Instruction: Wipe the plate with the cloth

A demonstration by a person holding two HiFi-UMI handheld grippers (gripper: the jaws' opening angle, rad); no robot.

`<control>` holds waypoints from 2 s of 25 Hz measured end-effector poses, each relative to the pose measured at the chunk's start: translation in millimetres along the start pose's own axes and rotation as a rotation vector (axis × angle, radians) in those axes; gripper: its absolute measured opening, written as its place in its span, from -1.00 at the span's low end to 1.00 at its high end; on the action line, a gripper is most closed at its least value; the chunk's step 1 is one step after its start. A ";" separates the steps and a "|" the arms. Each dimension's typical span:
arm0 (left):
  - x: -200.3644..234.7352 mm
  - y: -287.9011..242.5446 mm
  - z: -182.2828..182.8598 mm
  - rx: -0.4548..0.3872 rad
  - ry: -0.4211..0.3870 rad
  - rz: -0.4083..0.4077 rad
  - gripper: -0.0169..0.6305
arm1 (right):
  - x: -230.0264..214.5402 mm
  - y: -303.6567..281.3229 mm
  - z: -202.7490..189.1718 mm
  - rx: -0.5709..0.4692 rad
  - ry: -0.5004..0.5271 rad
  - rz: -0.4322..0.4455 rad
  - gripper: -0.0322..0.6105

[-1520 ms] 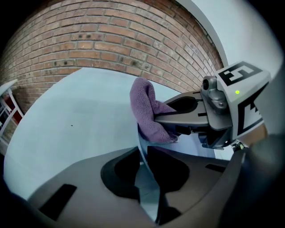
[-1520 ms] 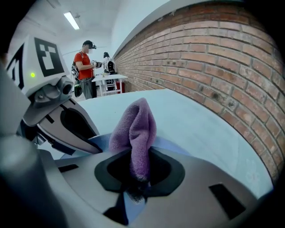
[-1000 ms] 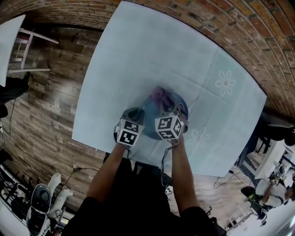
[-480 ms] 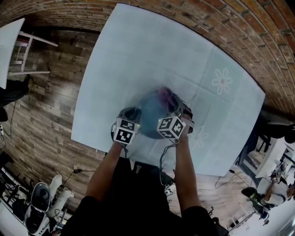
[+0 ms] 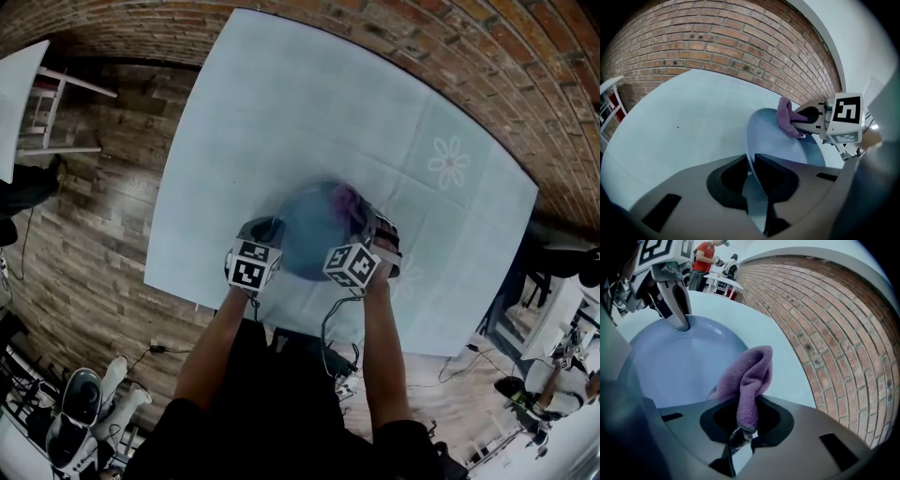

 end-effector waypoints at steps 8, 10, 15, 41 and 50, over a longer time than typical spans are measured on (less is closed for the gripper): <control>0.1 -0.4 -0.8 -0.013 0.011 0.016 -0.73 | 8.9 18.4 -16.9 0.039 0.001 0.006 -0.66; 0.8 0.1 -1.1 -0.012 0.014 0.015 -0.73 | 12.5 23.9 -19.9 0.047 -0.002 0.015 -0.66; 2.5 1.1 -1.1 -0.020 0.031 0.018 -0.73 | 23.5 37.3 -25.8 0.063 -0.011 0.043 -0.66; 0.6 0.5 -2.1 -0.047 0.086 0.042 -0.75 | 116.0 83.5 6.5 -0.090 -0.023 0.376 -0.67; -1.8 0.1 -3.3 -0.058 0.095 0.052 -0.76 | 140.8 71.2 45.9 -0.192 0.073 0.471 -0.67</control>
Point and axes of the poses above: the fingertips, and each gripper's own axes: y backward along the fingers, x to its left, z out of its top, the point moved 3 cm from there along y, backward along the fingers, and after that the axes turned 15 degrees about -x, right-handed, at the moved point
